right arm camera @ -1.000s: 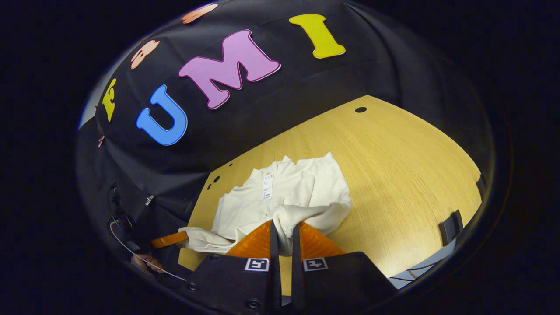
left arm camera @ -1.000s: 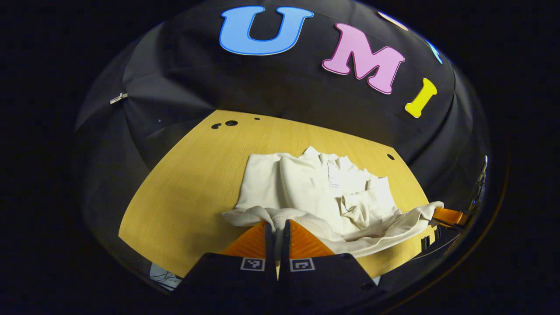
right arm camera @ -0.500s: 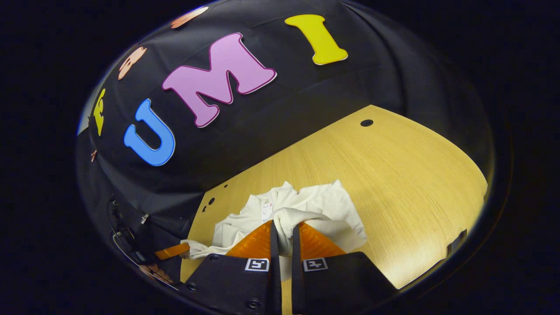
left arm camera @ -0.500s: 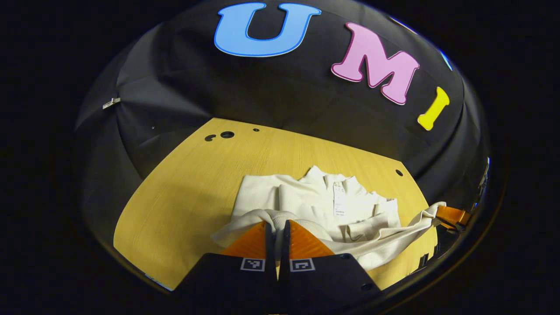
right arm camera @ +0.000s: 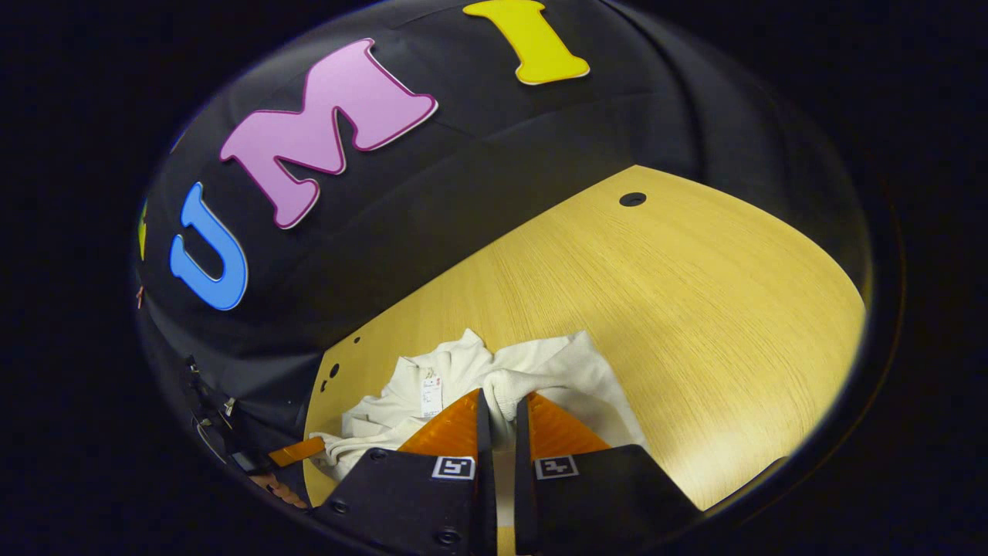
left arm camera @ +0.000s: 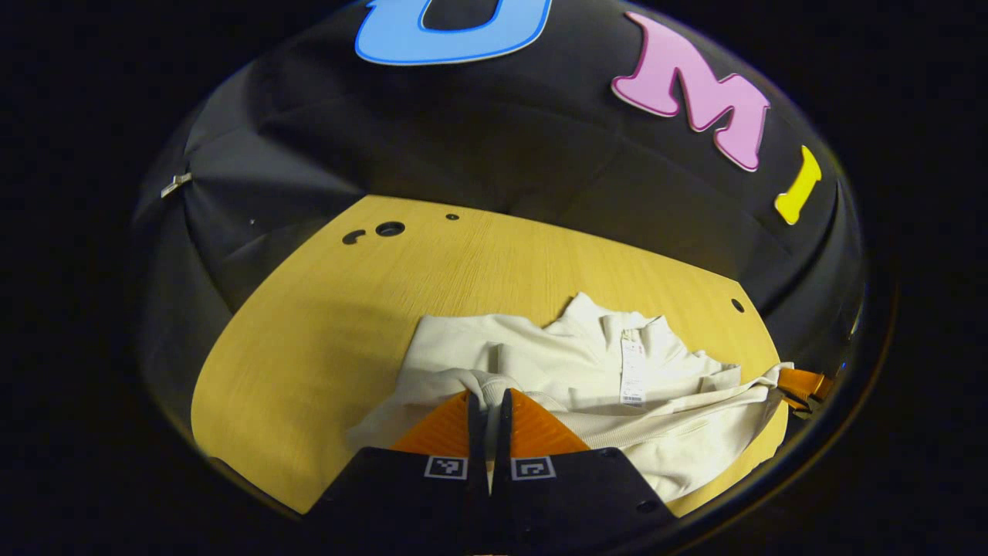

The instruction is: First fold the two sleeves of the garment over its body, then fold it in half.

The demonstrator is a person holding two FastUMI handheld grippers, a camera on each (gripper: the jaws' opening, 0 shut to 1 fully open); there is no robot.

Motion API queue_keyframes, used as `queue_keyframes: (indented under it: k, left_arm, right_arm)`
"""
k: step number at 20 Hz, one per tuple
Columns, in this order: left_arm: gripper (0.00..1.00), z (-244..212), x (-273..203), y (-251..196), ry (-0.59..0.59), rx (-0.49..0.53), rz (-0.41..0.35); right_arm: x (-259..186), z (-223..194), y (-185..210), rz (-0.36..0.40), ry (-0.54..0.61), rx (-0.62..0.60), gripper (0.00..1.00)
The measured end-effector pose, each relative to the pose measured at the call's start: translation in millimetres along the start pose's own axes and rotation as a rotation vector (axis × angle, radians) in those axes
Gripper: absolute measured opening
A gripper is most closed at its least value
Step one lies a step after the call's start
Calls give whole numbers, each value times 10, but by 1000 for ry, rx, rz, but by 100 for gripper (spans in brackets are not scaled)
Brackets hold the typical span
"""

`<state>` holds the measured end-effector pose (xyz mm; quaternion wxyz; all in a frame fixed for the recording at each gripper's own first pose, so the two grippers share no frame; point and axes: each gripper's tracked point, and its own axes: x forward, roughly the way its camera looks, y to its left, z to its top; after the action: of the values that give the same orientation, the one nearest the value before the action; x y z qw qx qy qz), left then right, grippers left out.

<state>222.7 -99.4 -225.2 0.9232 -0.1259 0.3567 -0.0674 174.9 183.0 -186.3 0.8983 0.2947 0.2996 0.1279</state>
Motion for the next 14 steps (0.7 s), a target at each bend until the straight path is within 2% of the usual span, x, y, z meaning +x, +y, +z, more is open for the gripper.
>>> queue_keyframes:
  k: [5,11,13,14]
  left_arm:
    - [6,-166,361,89,81,-3,39]
    - [6,-289,516,165,116,27,42]
    - [7,-277,523,172,117,31,39]
    - [7,-278,532,176,124,26,35]
  right_arm:
    - [398,-203,-171,-43,75,2,13]
    - [639,-443,-334,-87,146,-5,13]
    - [699,-496,-372,-95,160,1,16]
    - [710,-490,-394,-103,160,10,21]
